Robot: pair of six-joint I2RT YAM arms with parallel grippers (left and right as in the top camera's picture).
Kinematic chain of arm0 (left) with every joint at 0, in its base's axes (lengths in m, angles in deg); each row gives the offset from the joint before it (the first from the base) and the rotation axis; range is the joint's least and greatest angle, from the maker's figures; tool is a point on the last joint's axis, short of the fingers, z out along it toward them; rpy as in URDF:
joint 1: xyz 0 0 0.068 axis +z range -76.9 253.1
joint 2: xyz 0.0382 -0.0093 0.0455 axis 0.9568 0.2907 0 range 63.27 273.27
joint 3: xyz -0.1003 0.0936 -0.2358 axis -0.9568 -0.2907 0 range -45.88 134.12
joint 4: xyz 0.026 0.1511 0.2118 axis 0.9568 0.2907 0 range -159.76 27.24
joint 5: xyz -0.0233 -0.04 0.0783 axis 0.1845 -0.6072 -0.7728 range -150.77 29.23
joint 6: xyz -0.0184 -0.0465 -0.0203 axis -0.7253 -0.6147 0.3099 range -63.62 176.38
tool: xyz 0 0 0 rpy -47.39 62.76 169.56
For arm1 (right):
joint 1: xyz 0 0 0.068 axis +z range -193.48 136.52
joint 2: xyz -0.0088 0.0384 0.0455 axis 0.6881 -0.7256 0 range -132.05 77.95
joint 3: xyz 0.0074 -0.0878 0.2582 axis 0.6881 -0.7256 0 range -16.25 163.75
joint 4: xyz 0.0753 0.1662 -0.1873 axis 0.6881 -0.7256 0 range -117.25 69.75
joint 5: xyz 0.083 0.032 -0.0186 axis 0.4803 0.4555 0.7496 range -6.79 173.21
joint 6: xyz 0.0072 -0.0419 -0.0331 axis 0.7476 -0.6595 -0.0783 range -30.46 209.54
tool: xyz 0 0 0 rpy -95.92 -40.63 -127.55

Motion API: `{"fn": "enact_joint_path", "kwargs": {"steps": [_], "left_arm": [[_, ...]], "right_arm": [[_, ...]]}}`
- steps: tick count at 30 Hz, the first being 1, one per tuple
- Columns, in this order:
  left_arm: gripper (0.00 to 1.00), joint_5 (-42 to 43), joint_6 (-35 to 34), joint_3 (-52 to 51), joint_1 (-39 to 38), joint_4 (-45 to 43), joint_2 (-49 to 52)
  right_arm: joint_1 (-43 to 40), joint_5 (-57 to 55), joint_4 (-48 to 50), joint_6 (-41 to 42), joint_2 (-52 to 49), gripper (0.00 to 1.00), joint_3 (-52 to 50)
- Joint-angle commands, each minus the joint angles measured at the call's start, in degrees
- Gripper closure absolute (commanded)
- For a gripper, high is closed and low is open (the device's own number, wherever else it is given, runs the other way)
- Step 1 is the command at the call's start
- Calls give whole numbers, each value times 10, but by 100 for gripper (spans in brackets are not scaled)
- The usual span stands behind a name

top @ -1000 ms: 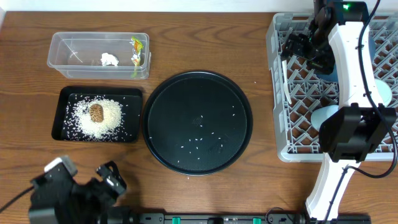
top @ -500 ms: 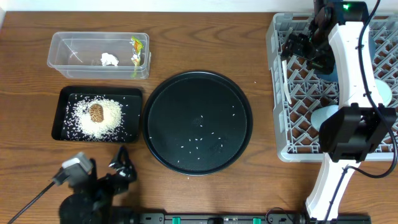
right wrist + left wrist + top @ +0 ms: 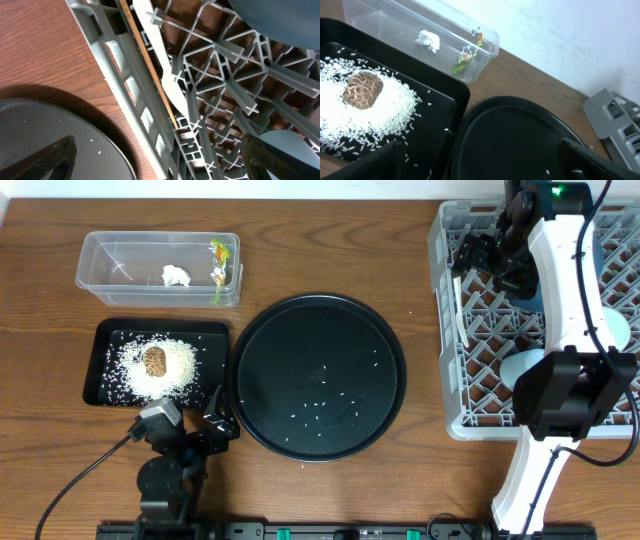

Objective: Sort waste into correct bins and load items into the dishwasher rack

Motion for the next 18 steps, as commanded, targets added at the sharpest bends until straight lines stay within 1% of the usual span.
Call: {"fn": "enact_joint_path", "kwargs": {"steps": [1, 6, 9, 11, 18], "left_arm": [[2, 5, 19, -31, -2, -22, -5], [2, 42, 103, -34, 2, -32, -5], [2, 50, 135, -34, 13, -32, -5], [2, 50, 144, -34, 18, -32, -5], [2, 50, 144, -34, 19, -32, -5]], "right_arm": [[7, 0, 0, -7, 9, 1, 11], [7, 0, 0, -7, 9, 1, 11], [7, 0, 0, -7, 9, 1, 11], [7, 0, -1, -7, 9, 1, 11], [7, 0, 0, -7, 9, 1, 11]]}}
